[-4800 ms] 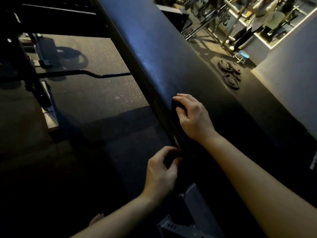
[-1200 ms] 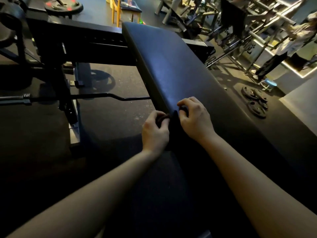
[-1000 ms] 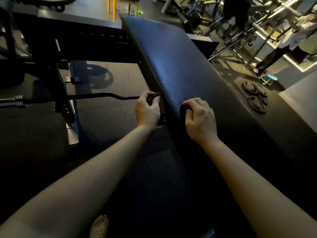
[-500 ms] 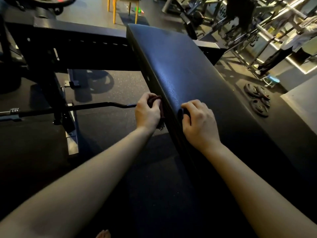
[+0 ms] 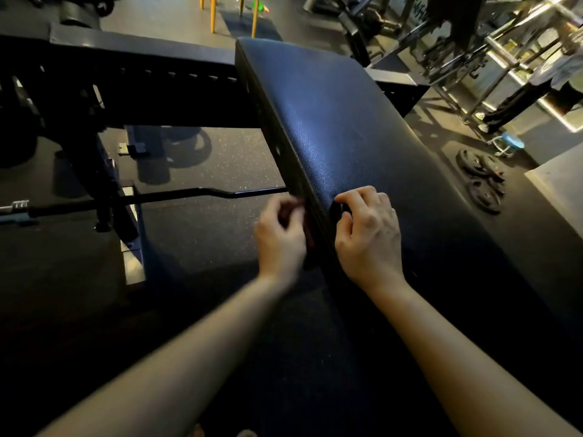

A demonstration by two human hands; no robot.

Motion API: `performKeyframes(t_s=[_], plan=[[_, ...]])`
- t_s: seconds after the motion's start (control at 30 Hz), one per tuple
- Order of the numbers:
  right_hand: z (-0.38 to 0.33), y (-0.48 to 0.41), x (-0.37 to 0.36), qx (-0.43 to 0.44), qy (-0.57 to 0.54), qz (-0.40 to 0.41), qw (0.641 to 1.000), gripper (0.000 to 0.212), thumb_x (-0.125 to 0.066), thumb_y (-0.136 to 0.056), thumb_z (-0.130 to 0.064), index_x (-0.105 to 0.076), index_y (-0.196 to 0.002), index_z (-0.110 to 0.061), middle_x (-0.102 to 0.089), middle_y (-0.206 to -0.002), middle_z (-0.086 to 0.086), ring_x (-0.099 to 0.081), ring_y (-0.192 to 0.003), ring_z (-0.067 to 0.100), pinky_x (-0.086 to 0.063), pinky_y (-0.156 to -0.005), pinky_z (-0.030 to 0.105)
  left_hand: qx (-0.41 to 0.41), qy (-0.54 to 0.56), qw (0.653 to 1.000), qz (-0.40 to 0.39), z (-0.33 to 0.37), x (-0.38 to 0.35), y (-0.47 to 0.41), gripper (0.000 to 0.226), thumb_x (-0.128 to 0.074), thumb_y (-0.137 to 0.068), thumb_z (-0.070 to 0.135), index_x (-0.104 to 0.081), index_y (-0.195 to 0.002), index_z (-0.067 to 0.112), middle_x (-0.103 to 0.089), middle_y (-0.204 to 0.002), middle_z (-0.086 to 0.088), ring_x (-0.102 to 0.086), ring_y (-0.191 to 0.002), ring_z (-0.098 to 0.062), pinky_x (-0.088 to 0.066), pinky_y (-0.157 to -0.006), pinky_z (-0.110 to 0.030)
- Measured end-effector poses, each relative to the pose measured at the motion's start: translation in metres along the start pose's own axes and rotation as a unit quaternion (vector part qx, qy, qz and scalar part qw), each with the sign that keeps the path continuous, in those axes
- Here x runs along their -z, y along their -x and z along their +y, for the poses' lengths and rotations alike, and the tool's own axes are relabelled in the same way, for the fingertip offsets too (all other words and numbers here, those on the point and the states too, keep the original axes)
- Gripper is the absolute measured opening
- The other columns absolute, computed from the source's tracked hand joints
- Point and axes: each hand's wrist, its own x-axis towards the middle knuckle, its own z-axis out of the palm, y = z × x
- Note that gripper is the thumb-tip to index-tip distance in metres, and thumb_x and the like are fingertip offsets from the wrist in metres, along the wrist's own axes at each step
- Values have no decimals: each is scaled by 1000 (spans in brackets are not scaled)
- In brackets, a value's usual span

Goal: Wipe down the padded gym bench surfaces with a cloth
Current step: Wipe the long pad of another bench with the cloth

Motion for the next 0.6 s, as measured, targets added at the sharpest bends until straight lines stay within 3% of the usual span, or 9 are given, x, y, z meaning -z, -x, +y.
performKeyframes(t_s=[0.1,0.27,0.33,0.47,0.6], plan=[[0,0,-1,-6,-5,-2,1000,25,-51,-88,-15,-66,-107,-19,-59,-108,1,-52,-100,26,-43,-84,41,27,24,997,-67,-8,9,65,15,-68,-94,3,-69,-94,18,-71,-82,4,-66,-79,-2,-53,-77,-18],[0,0,0,-6,-7,-10,1000,23,-55,-89,-13,-65,-108,-19,-58,-109,1,-51,-101,25,-41,-84,39,17,-2,999,33,1,-4,-38,14,-67,-93,4,-66,-90,17,-65,-76,10,-58,-67,6,-48,-73,-23],[0,0,0,-3,-11,-13,1000,23,-54,-88,-14,-64,-108,-19,-58,-110,2,-52,-101,25,-42,-84,40,21,-7,998,51,3,-8,-24,13,-67,-93,4,-65,-91,17,-66,-77,9,-58,-69,5,-48,-73,-21],[1,0,-2,-2,-10,-12,1000,26,-51,-87,-16,-64,-110,-19,-58,-111,3,-52,-102,27,-44,-85,44,22,41,998,-30,4,0,74,16,-67,-94,0,-69,-94,16,-72,-83,3,-68,-81,-4,-52,-77,-18],[2,0,-1,0,-13,-15,1000,26,-52,-87,-15,-63,-111,-19,-58,-111,3,-52,-103,27,-45,-85,45,-29,-24,998,41,6,-8,-5,14,-67,-92,5,-68,-93,19,-68,-81,10,-62,-77,4,-49,-77,-20]])
